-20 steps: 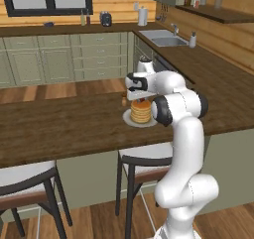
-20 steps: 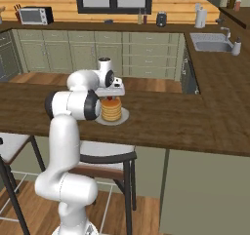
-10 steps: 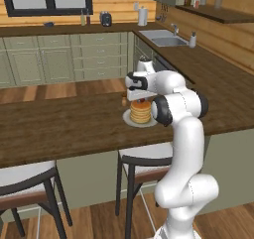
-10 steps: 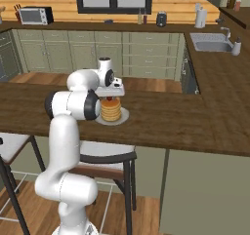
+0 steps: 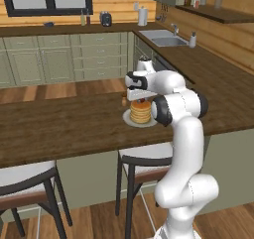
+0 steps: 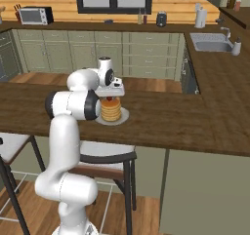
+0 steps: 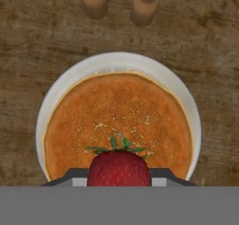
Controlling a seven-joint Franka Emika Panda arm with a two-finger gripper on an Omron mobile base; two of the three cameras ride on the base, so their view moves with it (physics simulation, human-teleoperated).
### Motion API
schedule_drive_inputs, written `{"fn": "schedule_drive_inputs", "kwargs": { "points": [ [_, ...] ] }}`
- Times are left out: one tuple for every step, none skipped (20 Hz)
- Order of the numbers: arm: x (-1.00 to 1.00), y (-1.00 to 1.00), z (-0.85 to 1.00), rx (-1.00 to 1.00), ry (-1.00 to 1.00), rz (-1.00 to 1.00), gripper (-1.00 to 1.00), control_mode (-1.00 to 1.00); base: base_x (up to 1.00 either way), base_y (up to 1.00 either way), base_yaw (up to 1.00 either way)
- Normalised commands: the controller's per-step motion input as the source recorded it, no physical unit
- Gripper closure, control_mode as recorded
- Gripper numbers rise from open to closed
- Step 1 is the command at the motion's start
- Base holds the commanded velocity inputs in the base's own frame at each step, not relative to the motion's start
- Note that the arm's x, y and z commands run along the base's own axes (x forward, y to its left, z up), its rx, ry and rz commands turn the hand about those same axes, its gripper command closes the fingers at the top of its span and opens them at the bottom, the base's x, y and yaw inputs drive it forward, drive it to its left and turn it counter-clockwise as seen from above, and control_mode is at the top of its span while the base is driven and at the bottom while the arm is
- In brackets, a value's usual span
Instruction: Take the strawberry from the fridge and place it on top of the pancake, located on the dining counter.
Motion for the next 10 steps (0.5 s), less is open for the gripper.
{"fn": "schedule_drive_inputs", "kwargs": {
  "points": [
    [0.0,0.0,-0.01,0.0,0.0,0.0,-1.0,-1.0,0.0,0.0,0.0],
    [0.0,0.0,0.0,0.0,0.0,0.0,-1.0,-1.0,0.0,0.0,0.0],
    [0.0,0.0,0.0,0.0,0.0,0.0,-1.0,-1.0,0.0,0.0,0.0],
    [0.0,0.0,0.0,0.0,0.0,0.0,-1.0,-1.0,0.0,0.0,0.0],
    [0.0,0.0,0.0,0.0,0.0,0.0,-1.0,-1.0,0.0,0.0,0.0],
    [-0.04,0.0,0.0,0.0,0.0,0.0,-1.0,-1.0,0.0,0.0,0.0],
    [-0.05,0.0,0.0,0.0,0.0,0.0,-1.0,-1.0,0.0,0.0,0.0],
    [-0.03,0.0,0.0,0.0,0.02,0.0,-1.0,-1.0,0.0,0.0,0.0],
    [-0.05,0.0,0.04,0.0,0.0,0.0,-1.0,-1.0,0.0,0.0,0.0],
    [-0.02,0.0,0.08,0.0,0.0,0.0,-1.0,-1.0,0.0,0.0,0.0]
  ]
}}
